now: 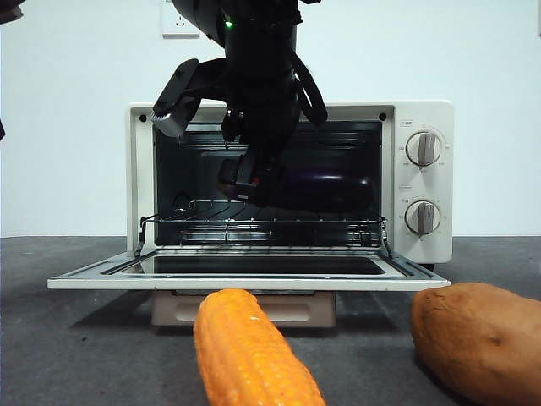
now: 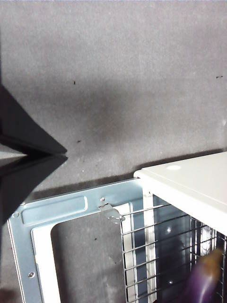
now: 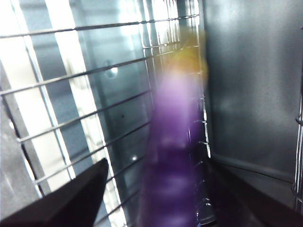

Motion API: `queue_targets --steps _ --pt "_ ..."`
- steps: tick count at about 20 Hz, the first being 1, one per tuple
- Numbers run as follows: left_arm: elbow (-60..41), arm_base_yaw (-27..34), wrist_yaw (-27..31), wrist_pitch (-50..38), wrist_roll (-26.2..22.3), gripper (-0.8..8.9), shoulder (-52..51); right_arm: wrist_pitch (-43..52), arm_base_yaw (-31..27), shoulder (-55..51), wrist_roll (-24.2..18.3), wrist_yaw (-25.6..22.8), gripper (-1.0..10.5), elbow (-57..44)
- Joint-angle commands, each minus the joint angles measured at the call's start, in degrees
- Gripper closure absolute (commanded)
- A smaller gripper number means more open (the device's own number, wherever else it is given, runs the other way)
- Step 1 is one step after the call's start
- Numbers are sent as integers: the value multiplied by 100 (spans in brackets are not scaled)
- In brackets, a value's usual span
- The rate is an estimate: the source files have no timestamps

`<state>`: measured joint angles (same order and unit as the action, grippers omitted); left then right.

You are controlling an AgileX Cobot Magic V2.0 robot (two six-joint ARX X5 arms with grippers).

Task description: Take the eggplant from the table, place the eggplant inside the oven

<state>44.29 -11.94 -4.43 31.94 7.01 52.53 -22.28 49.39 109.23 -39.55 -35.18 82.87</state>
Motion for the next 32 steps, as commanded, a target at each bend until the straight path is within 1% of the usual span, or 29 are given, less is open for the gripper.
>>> queue_targets --steps 1,7,12,16,20,22,24,25,28,30,32 --pt "28 -2 -13 -28 20 808 33 55 52 136 201 -28 609 70" --pt "28 -2 -13 -26 20 807 33 37 79 133 483 -33 610 70" --pt "28 -2 -22 -24 20 807 107 -24 79 133 507 -46 610 70" --pt "28 -2 -210 -26 20 807 260 -26 79 133 509 -50 610 72" --pt "28 -2 -227 -44 15 808 437 -31 144 61 509 -83 610 92" --pt "28 -2 -481 -85 15 808 595 -33 192 -61 538 -79 610 92" --pt "28 -2 -640 -186 15 808 844 -72 227 -271 745 -61 610 92" --pt "28 -2 -754 -247 15 808 1010 -175 238 -413 833 26 610 92" --pt "28 0 -964 -450 13 808 1613 -660 295 -981 1414 553 612 92" --pt "28 52 -1088 -514 -46 808 2037 -1106 374 -1515 1805 876 681 92" --pt "28 192 -1381 -529 -52 808 2376 -1480 470 -2050 2070 1211 745 92"
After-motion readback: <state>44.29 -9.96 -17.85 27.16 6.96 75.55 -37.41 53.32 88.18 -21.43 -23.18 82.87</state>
